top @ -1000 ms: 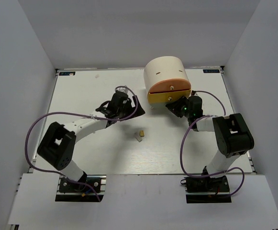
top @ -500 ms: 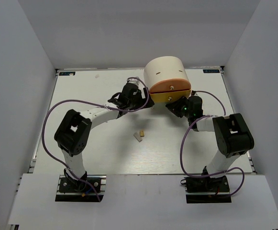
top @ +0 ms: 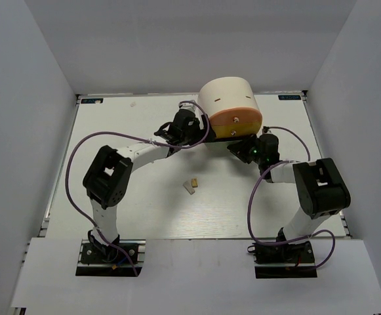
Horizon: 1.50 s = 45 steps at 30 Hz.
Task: Sort the stationery into containers
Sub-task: Open the drawer
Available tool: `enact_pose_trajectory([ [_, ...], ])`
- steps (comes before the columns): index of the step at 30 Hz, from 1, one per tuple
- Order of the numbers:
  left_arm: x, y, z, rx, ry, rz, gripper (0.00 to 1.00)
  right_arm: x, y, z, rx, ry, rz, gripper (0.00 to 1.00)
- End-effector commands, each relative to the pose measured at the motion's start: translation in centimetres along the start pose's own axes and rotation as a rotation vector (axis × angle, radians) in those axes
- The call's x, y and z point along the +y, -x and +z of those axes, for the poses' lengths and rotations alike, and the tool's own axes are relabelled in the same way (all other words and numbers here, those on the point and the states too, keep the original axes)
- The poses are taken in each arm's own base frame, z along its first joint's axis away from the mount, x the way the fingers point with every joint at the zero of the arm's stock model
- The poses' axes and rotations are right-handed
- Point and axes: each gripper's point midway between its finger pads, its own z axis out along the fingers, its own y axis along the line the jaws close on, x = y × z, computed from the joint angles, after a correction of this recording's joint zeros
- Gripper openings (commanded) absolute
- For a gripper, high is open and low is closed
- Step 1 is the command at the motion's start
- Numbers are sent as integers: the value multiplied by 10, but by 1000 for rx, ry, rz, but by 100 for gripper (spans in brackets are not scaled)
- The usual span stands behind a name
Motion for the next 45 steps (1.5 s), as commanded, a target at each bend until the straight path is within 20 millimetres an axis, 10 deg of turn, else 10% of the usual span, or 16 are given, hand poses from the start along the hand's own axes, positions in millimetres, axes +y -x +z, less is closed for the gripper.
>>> enact_pose_trajectory([
  [1,-14,22,2,-66,-18,-13,97,7,-2,-9,8,24,-3,15],
  [11,-17,26,1,-74,-25,-14,97,-4,-16,-21,34,2,2,15],
  [21,-12,17,-7,-54,-21,-13,97,-2,-15,-22,35,17,-17,63],
  [32,-16,16,-53,-80,-52,9,99,7,-29,-56,54,78,-54,68],
  [36,-18,11,-77,-75,-69,40,99,19,-36,-67,84,147,-131,59],
  [41,1,-12,-101,22,20,-21,95,40,-31,-68,126,242,-459,23],
  [45,24,-46,-118,121,113,-128,62,30,-40,-71,257,223,-750,12],
])
